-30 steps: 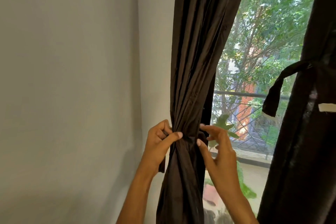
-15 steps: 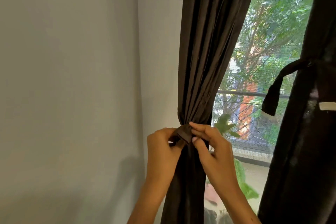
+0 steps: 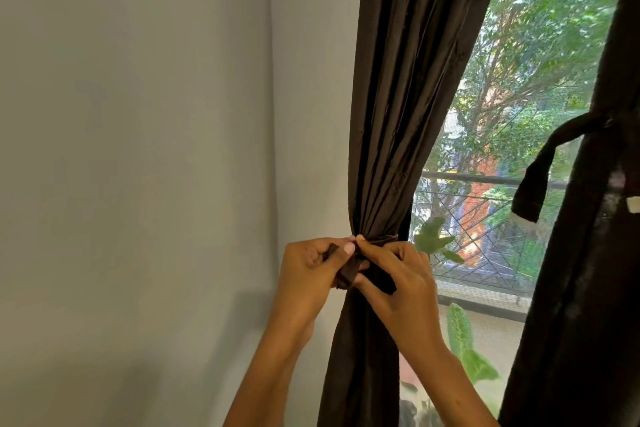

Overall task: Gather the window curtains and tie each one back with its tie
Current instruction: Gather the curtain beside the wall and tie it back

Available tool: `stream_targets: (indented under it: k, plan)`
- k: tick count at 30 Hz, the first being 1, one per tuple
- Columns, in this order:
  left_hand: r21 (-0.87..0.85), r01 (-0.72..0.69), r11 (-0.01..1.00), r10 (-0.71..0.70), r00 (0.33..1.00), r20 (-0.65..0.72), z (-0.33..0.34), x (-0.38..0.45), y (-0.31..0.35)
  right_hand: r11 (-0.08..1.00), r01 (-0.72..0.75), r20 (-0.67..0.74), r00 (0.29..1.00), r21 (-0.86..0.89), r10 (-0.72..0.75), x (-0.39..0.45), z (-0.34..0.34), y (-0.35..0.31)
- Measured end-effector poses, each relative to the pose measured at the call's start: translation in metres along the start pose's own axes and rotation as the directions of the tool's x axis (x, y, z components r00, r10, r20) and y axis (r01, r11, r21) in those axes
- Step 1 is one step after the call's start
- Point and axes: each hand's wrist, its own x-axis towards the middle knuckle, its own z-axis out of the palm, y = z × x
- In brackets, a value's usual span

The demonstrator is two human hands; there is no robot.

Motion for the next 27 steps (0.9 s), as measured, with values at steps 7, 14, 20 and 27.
stream_targets:
  k: [7,14,20,27]
  plan:
    - [0.001,-0.052,0.999,0.052,0.997,-0.059,0.007,0.001,-0.005,0.993,0.122,-0.180,0.976,-0.002,-0.120,0.001,-0.002,0.007]
    - [0.091,-0.222,0.971,0.235,0.956,-0.174,0.021,-0.004,-0.014,0.972,0.068,-0.178,0.984,0.223,-0.028,-0.001,-0.008,0.005]
    - [0.304,-0.356,0.884,0.422,0.888,-0.186,0.032,-0.005,-0.018,0.951,0.126,-0.202,0.977,0.282,-0.070,-0.007,-0.006,0.013]
    - [0.419,-0.382,0.824,0.481,0.862,-0.161,0.029,0.001,-0.018,0.936,0.124,-0.183,0.981,0.330,-0.065,-0.005,-0.015,0.019]
